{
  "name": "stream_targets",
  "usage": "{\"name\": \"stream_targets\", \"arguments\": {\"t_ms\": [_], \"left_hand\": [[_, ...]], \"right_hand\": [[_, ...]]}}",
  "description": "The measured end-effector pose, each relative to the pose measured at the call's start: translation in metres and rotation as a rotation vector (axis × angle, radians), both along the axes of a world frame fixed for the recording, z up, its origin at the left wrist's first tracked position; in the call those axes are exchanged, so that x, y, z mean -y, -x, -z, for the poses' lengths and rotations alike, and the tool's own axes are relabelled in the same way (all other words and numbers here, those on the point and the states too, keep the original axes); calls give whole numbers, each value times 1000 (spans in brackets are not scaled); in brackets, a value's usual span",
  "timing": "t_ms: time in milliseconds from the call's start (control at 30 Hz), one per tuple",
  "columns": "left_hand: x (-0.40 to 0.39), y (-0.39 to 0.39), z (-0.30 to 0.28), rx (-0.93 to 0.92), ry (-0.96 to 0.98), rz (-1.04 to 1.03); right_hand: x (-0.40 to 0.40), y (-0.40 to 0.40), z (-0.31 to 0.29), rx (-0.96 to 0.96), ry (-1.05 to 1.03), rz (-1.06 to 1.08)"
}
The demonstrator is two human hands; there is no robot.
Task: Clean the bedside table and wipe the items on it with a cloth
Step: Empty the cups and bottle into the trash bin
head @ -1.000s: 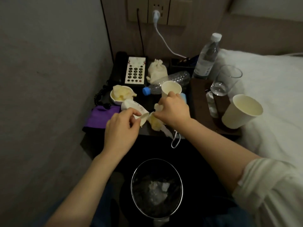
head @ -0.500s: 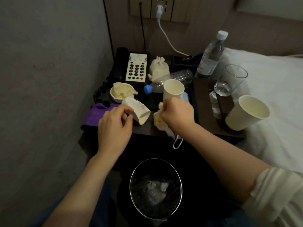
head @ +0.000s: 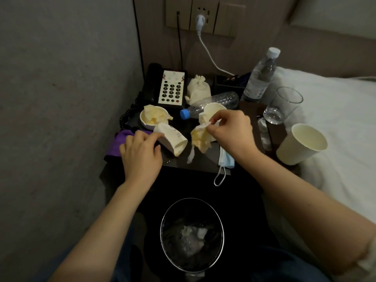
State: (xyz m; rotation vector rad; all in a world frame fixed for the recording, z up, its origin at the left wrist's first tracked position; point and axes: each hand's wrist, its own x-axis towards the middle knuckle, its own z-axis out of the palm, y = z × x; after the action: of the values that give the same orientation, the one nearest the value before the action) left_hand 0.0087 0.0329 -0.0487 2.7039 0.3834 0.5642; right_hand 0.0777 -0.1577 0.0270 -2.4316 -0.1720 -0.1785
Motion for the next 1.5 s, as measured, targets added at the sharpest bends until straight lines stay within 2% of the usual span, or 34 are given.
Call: {"name": "stream_targets", "arguments": {"t_ms": [133, 267, 433, 533, 700, 867, 1067, 1267, 1500], "left_hand": [[-8, -26, -12, -26, -277, 183], [-22, -58, -31, -205, -450, 438], [-20, -80, -36, -385, -489, 558], [-14, -85, -34, -406, -493, 554], [-11, -85, -33, -410, -442, 429], [-18, -76, -39, -421, -185, 179], [-31, -64, -42, -377, 29, 30], [-40, -55, -49, -270, 163, -53], [-39, -50, -56, -229, 182, -80]], "right_hand": [[-8, 2, 7, -15, 32, -15], [-7, 4, 15, -27, 24, -4], [-5, 6, 21, -23, 28, 7], [-5, 7, 23, -23, 15, 18], [-6, 9, 32, -18, 29, 53], [-14, 7, 50, -23, 99, 76], [-48, 4, 67, 44, 300, -122], [-81, 14, 65, 125, 496, -345], [-86, 21, 66, 190, 703, -483]]}}
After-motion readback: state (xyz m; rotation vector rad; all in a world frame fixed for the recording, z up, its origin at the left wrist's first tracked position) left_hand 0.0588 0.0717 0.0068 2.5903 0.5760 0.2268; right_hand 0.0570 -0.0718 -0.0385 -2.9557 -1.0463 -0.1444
